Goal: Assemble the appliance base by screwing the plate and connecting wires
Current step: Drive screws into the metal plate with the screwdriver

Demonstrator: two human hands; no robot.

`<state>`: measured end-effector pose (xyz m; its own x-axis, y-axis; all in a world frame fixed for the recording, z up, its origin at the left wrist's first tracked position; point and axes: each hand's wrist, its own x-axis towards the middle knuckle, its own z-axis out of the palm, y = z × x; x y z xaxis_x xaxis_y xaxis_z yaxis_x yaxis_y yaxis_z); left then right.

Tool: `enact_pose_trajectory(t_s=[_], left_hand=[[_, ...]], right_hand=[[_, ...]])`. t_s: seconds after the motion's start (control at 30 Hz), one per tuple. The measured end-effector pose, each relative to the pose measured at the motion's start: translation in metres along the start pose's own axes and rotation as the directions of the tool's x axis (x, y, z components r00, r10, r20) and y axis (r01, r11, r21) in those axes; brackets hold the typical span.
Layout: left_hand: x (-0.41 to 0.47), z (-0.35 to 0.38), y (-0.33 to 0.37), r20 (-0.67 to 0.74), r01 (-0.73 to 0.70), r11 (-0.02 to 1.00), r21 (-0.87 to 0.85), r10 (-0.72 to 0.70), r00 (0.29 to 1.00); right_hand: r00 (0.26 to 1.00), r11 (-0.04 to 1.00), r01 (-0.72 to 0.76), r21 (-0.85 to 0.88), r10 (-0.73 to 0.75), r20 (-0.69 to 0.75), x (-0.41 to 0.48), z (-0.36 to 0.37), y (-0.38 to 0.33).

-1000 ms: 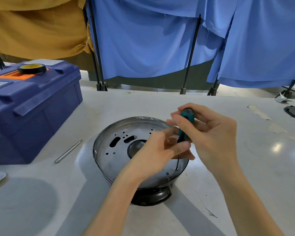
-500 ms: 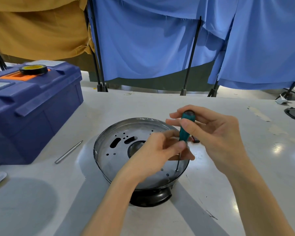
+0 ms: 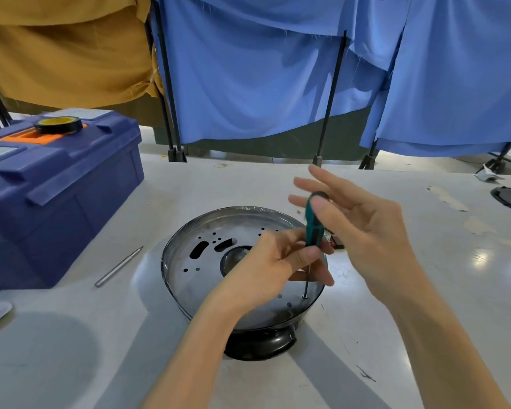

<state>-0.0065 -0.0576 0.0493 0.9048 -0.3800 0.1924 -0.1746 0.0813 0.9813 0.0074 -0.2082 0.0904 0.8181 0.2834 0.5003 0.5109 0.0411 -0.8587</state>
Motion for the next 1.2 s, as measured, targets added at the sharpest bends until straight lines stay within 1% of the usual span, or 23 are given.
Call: enact_pose_trajectory(t_s=[0.07, 0.1, 0.23, 0.3, 0.33, 0.4, 0.43, 0.47, 0.5, 0.53, 0.57, 0.6, 0.63, 0.67, 0.73, 0.8, 0.9, 0.97, 1.03, 1.1, 1.13, 1.17, 1.2], left_hand=[[-0.002, 0.0, 0.0, 0.015, 0.004, 1.0, 0.0, -0.004, 1.0], [-0.002, 0.001, -0.001, 0.011, 0.003, 1.0, 0.001, -0.003, 1.0], [0.0, 0.001, 0.0, -0.069, -0.02, 0.999, -0.027, 0.018, 0.997], [0.001, 0.001, 0.0, -0.087, -0.043, 0.999, -0.001, 0.043, 0.995], [0.001, 0.002, -0.001, -0.085, -0.057, 0.998, 0.007, 0.057, 0.995], [0.0, 0.003, -0.001, -0.063, -0.081, 0.997, 0.016, 0.082, 0.995], [0.0, 0.004, 0.0, -0.048, -0.081, 0.997, 0.016, 0.082, 0.996], [0.0, 0.005, 0.002, -0.04, -0.072, 0.997, 0.011, 0.072, 0.997], [0.0, 0.005, 0.002, -0.042, -0.058, 0.998, 0.005, 0.058, 0.997], [0.0, 0.004, 0.003, -0.047, -0.044, 0.999, -0.015, 0.043, 0.998], [0.001, 0.003, 0.003, -0.046, -0.035, 0.999, -0.031, 0.033, 0.998], [0.001, 0.002, 0.003, -0.038, -0.03, 0.999, -0.037, 0.028, 0.999], [0.0, 0.001, 0.002, -0.024, -0.028, 0.999, -0.031, 0.027, 0.999], [-0.001, 0.0, 0.002, -0.008, -0.022, 0.999, -0.026, 0.022, 1.0], [-0.002, 0.0, 0.001, 0.007, -0.008, 1.0, -0.015, 0.008, 1.0], [-0.003, 0.0, 0.0, -0.013, -0.005, 1.0, -0.021, 0.005, 1.0], [0.0, 0.0, -0.003, -0.086, -0.026, 1.0, 0.017, 0.028, 0.996], [0.003, 0.003, -0.005, -0.087, -0.025, 0.999, 0.027, 0.028, 0.996], [0.005, 0.006, -0.006, -0.069, -0.027, 0.998, 0.052, 0.031, 0.997], [0.006, 0.008, -0.006, -0.046, -0.023, 0.998, 0.061, 0.026, 0.999], [0.007, 0.008, -0.005, -0.037, -0.017, 0.997, 0.071, 0.02, 0.999], [0.007, 0.007, -0.005, -0.034, -0.015, 0.996, 0.083, 0.017, 0.999], [0.006, 0.006, -0.005, -0.039, -0.009, 0.996, 0.084, 0.012, 0.999]], right_hand=[[0.99, 0.999, 0.023, 0.035, -0.028, 0.138, 0.001, -0.006, -0.001], [0.989, 0.999, 0.049, 0.013, -0.05, 0.14, 0.001, -0.005, -0.001], [0.991, 0.99, 0.084, -0.116, -0.095, -0.093, 0.0, 0.007, 0.003], [0.967, 0.963, 0.068, -0.261, -0.128, -0.222, -0.001, 0.021, 0.008], [0.936, 0.914, 0.081, -0.398, -0.207, -0.285, -0.002, 0.029, 0.011], [0.823, 0.746, 0.08, -0.661, -0.423, -0.378, -0.005, 0.045, 0.013], [0.776, 0.7, 0.068, -0.711, -0.485, -0.403, -0.006, 0.049, 0.013], [0.758, 0.688, 0.06, -0.723, -0.503, -0.415, -0.007, 0.049, 0.013], [0.784, 0.729, 0.069, -0.681, -0.462, -0.415, -0.006, 0.044, 0.011], [0.849, 0.823, 0.068, -0.564, -0.345, -0.401, -0.004, 0.036, 0.009], [0.93, 0.924, 0.036, -0.381, -0.171, -0.327, -0.002, 0.026, 0.006], [0.984, 0.984, -0.004, -0.177, -0.028, -0.176, -0.001, 0.017, 0.003], [0.999, 0.999, -0.028, -0.031, 0.027, -0.037, -0.001, 0.009, 0.001], [0.998, 0.999, -0.027, 0.036, 0.025, 0.059, 0.0, 0.002, 0.001], [0.99, 0.998, 0.031, 0.051, -0.038, 0.139, -0.001, -0.002, 0.0], [0.994, 0.997, 0.075, 0.008, -0.075, 0.081, -0.002, -0.001, -0.001], [0.985, 0.99, 0.061, -0.129, -0.081, -0.152, -0.001, 0.011, 0.005], [0.932, 0.948, 0.019, -0.318, -0.132, -0.337, -0.002, 0.02, 0.011], [0.833, 0.827, -0.028, -0.562, -0.292, -0.47, -0.004, 0.029, 0.016], [0.752, 0.728, -0.031, -0.685, -0.435, -0.496, -0.008, 0.032, 0.018], [0.74, 0.707, -0.01, -0.707, -0.47, -0.481, -0.01, 0.031, 0.017], [0.758, 0.717, 0.02, -0.697, -0.465, -0.457, -0.011, 0.029, 0.016], [0.809, 0.78, 0.043, -0.625, -0.395, -0.436, -0.01, 0.024, 0.015]])
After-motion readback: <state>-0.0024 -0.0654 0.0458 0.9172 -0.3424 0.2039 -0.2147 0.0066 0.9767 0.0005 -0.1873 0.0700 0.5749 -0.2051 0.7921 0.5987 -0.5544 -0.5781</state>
